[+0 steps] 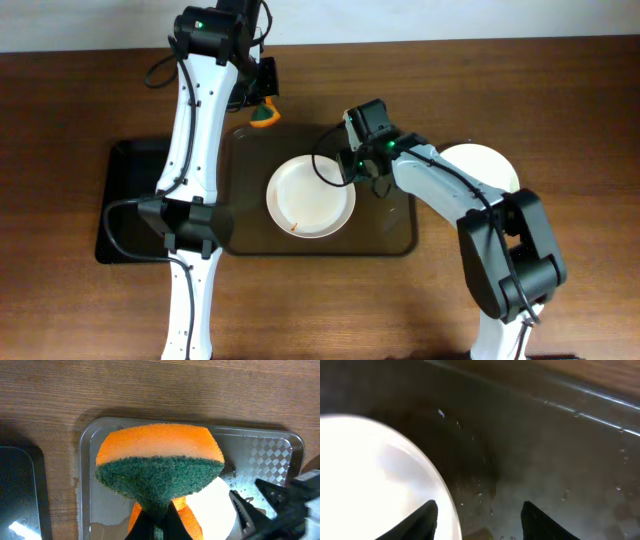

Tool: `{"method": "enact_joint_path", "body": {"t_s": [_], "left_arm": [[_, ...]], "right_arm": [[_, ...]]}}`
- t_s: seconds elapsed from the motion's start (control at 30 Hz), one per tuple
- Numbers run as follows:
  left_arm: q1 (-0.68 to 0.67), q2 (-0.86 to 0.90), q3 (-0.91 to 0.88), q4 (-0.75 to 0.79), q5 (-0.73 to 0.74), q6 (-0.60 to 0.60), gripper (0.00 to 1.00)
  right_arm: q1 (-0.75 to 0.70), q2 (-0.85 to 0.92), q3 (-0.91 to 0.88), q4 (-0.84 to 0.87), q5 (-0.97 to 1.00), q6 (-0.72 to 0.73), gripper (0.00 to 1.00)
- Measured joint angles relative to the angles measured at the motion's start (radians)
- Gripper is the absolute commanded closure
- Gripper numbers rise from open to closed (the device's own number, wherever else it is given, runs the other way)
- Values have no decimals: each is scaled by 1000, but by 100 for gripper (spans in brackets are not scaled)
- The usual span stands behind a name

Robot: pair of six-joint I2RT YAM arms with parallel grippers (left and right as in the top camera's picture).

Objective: Clean dirty plates on tray and stack at the side

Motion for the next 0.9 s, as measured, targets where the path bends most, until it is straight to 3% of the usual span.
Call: {"method": "enact_joint_path", "body": {"t_s": [0.13, 0.2, 0.27, 0.33, 0.47, 0.67, 0.77, 0.87, 0.9], "left_arm": [[0, 0, 0, 0, 0, 0, 100], [0, 0, 0, 0, 0, 0, 100], [0, 0, -2, 0, 1, 0, 100], [-5, 0, -21, 0, 3, 0, 100], [-68, 2, -163, 8, 4, 0, 100], [-137, 8, -665, 277, 4, 1, 100], [-136, -32, -798, 387, 14, 3, 100], [-137, -80, -890, 439, -3, -118, 100], [-154, -89, -904, 436, -90, -241, 100]], "right_arm": [[0, 65, 1, 17, -82, -29, 96], [0, 66, 3, 9, -101, 13, 96], [1, 65, 18, -51, -76, 168, 96], [3, 54, 36, -180, -13, 421, 96], [4, 43, 40, -271, 28, 716, 96], [6, 43, 40, -267, 36, 733, 96], [6, 43, 40, -266, 37, 730, 96], [6, 43, 40, -261, 40, 726, 96], [10, 43, 40, -250, 36, 721, 96]]}}
